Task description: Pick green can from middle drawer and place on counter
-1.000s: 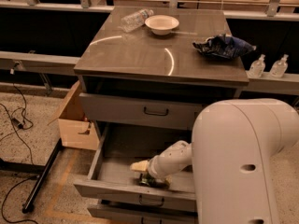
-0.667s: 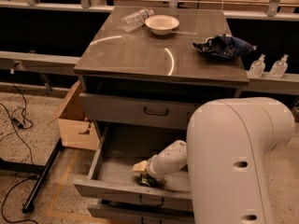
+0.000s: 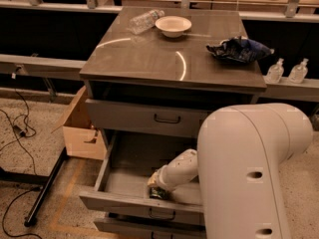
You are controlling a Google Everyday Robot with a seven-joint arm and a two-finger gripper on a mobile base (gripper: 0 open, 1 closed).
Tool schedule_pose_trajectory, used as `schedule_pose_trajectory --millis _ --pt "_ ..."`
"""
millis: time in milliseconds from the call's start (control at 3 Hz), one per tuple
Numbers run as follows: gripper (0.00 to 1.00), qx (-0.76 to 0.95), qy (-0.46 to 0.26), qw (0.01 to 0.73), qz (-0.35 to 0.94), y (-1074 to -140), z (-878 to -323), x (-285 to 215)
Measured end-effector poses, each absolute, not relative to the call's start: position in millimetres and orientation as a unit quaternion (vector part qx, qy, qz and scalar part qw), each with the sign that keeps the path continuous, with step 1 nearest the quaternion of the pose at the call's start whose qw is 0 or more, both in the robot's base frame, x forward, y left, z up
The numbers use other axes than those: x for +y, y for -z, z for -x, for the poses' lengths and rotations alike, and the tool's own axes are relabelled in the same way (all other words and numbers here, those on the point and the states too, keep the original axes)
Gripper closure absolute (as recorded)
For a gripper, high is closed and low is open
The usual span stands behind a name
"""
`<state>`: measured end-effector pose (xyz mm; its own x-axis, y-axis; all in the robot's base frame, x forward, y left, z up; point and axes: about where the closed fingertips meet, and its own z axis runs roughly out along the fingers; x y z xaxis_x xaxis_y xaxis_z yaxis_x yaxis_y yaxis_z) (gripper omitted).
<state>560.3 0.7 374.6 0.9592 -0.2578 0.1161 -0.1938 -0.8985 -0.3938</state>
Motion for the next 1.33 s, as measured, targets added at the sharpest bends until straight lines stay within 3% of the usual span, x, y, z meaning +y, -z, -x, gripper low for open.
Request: schedule_pose_trajectory --millis 333,667,1333 --pt "0.88 0.147 0.080 0.196 0.966 -388 -563 -11" --pt "1.00 0.188 0.079 0.198 0.959 -418 -564 -39" --pt "1.00 0.254 0.084 0.205 0.941 -477 -563 -96"
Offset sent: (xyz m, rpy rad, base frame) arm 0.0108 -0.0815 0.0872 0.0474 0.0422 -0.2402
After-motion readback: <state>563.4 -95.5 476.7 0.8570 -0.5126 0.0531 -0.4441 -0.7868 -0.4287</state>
